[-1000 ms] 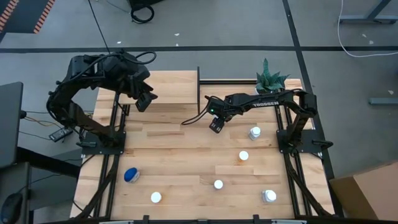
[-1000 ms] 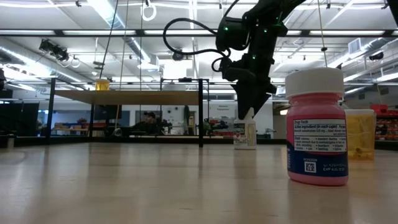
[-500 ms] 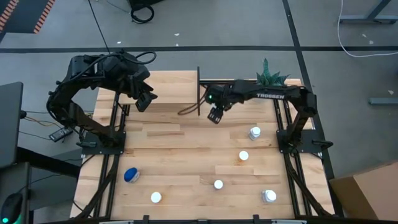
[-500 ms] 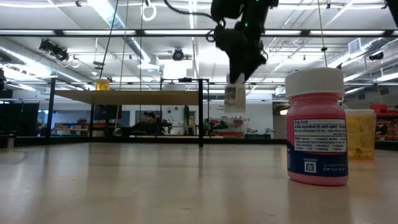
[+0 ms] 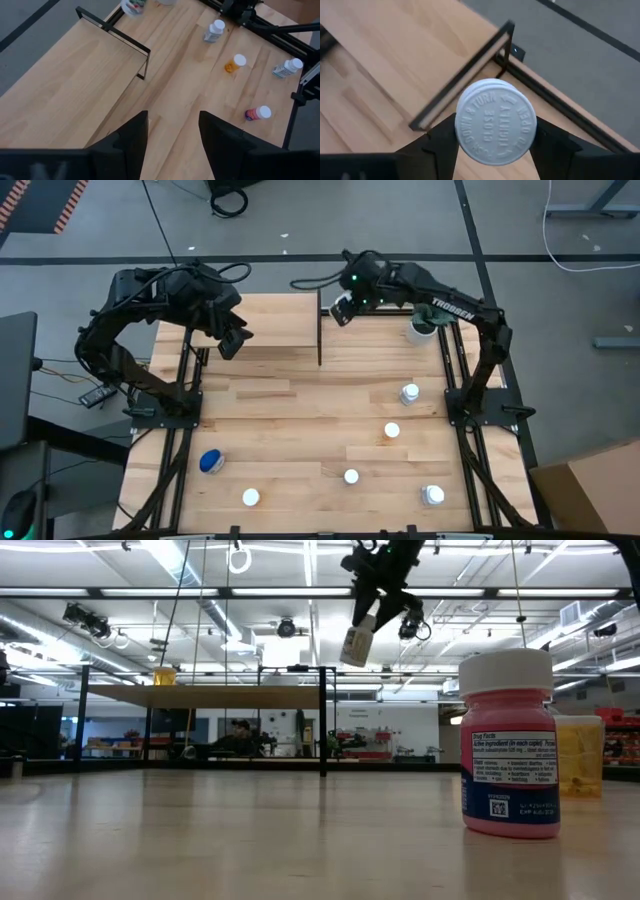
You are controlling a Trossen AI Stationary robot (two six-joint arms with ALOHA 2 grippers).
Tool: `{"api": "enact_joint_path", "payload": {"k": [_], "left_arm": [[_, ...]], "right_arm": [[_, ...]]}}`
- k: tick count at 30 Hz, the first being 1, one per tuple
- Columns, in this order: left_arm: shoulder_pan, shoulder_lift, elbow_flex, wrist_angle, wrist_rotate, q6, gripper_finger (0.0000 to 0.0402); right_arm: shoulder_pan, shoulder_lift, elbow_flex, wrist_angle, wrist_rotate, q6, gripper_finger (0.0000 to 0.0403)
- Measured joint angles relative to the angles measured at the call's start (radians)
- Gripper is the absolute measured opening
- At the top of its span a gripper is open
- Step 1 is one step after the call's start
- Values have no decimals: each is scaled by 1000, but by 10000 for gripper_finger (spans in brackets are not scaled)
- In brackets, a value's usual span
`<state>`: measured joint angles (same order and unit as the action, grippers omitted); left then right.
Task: Pick and place medicine bottles onto shelf by color
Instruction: Put the white pill bottle on the shelf
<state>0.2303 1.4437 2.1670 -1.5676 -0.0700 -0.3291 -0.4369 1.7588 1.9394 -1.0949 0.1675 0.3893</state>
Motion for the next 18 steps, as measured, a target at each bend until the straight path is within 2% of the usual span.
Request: {"api": "enact_joint_path", "payload": {"k": [18], "left_arm": [[0,0,0,47,0,1,178]], "right_arm": [[23,45,23,237,-46,-33,213]]}}
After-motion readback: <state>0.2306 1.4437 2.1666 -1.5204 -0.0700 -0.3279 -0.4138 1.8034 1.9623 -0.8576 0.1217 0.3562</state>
